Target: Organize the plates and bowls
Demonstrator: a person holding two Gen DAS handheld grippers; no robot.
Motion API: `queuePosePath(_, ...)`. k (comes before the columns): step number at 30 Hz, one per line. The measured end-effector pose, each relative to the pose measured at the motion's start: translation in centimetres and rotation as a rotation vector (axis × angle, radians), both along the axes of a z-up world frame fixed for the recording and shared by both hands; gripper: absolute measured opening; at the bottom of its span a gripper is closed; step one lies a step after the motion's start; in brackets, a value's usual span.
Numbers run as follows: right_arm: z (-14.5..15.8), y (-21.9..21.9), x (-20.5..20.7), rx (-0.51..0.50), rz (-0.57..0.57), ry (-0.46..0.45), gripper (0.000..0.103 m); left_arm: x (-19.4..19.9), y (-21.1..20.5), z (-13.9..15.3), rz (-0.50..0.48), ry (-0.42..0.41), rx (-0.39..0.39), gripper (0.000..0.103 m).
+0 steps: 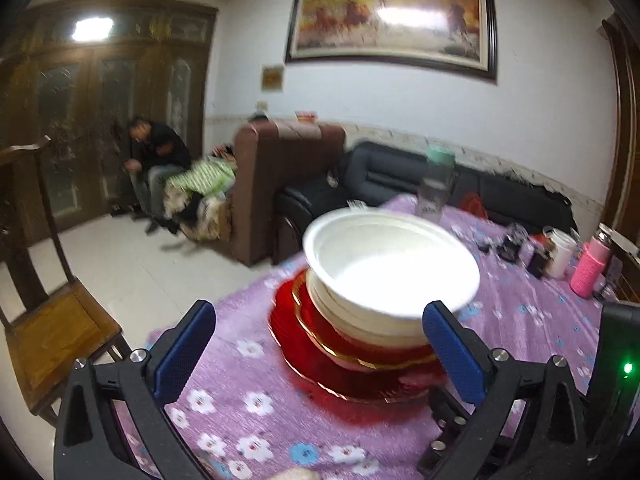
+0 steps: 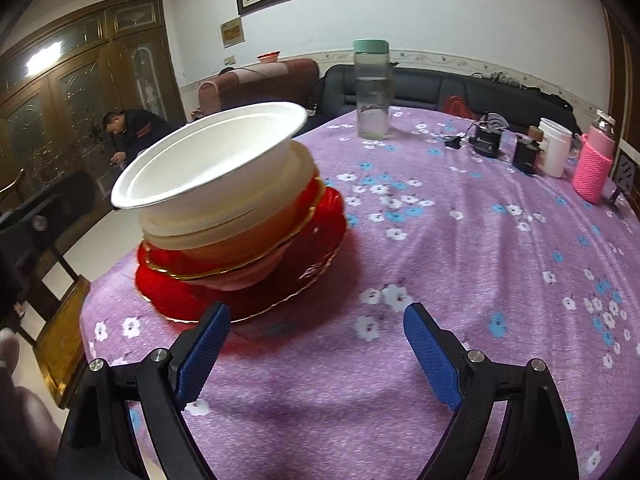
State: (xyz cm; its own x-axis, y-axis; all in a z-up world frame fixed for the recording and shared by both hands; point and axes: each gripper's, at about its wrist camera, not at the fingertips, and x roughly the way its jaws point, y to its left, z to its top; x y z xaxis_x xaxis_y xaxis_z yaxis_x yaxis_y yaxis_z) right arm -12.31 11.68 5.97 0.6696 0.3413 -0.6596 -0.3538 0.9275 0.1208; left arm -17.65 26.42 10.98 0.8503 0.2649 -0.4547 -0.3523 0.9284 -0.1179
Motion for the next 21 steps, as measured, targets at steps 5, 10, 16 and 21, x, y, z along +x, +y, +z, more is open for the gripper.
queuePosePath(5,0.1,0.3,0.0,0.005,0.013,0.002,0.092,0.9,-0.2,-1.1,-0.029,0.097,-0.050,0.103)
queuePosePath(10,-0.1,0.2,0.2,0.013,0.015,0.011,0.092,1.2,-0.3,-2.0,-0.044,0.155,-0.092,0.103)
queuePosePath(16,0.1,0.4,-0.3,0.008,0.034,-0.005,0.092,1.3,-1.4,-2.6,-0.023,0.213,-0.043,0.103)
queuePosePath(21,0.2,0.7,-0.6,0.002,0.050,-0.011,0.092,1.4,-2.1,-2.6,-0.024,0.222,-0.018,0.103)
